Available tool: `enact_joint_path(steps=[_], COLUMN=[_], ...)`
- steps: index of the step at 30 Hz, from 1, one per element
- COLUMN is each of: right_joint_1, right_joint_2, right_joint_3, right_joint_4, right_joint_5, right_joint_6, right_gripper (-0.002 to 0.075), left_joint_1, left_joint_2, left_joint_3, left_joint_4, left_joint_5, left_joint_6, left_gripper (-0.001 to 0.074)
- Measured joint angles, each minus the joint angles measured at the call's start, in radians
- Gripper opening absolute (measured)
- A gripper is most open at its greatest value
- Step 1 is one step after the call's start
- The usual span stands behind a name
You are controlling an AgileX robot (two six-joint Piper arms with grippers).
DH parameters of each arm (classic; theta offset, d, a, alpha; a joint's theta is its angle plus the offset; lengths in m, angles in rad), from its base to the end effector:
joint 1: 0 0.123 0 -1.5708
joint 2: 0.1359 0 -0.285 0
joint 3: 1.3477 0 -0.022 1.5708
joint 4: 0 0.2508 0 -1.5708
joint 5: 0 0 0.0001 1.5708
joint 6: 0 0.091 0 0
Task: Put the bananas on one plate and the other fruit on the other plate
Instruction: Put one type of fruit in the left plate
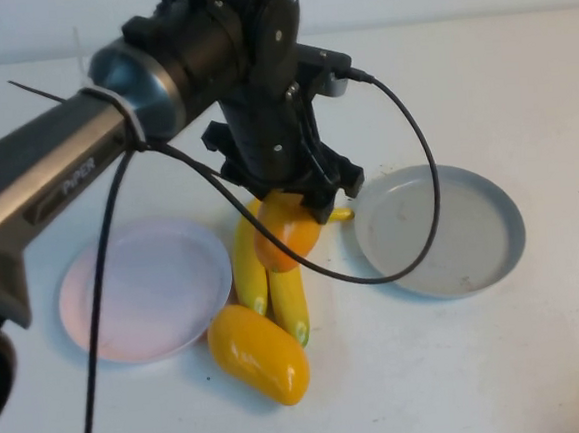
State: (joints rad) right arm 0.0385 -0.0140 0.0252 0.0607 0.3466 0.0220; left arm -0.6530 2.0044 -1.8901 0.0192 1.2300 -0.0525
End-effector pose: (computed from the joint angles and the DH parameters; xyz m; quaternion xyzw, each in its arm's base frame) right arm 0.0531 0.0039 0.1743 0.0099 0.7958 0.0438 0.6039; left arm 0.3449 -0.2617 0.2916 0.2938 0.9430 -0.0451 0.1498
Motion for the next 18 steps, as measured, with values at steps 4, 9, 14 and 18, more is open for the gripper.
enact_joint_path(steps=[4, 9, 14, 18], right_joint_1=[0.0, 0.0, 0.0, 0.0], right_joint_2=[0.0, 0.0, 0.0, 0.0], right_joint_3=[0.0, 0.0, 0.0, 0.0], right_joint_4=[0.0, 0.0, 0.0, 0.0], right_joint_5=[0.0, 0.0, 0.0, 0.0], right_joint_6=[0.0, 0.0, 0.0, 0.0], right_gripper=[-0.0016, -0.0015, -0.0016, -0.0015], left_joint_1=[0.048, 0.169, 0.273, 0.304], left_joint_2=[-0.061, -0.152, -0.178, -0.17], left_joint_3=[0.038, 0.127, 0.152, 0.157], left_joint_4=[0.0, 0.01, 0.038, 0.071], left_joint_5=[0.0, 0.002, 0.007, 0.007], left_joint_6=[0.025, 0.028, 0.028, 0.031], left_gripper=[0.0477, 0.0477, 0.0477, 0.0477])
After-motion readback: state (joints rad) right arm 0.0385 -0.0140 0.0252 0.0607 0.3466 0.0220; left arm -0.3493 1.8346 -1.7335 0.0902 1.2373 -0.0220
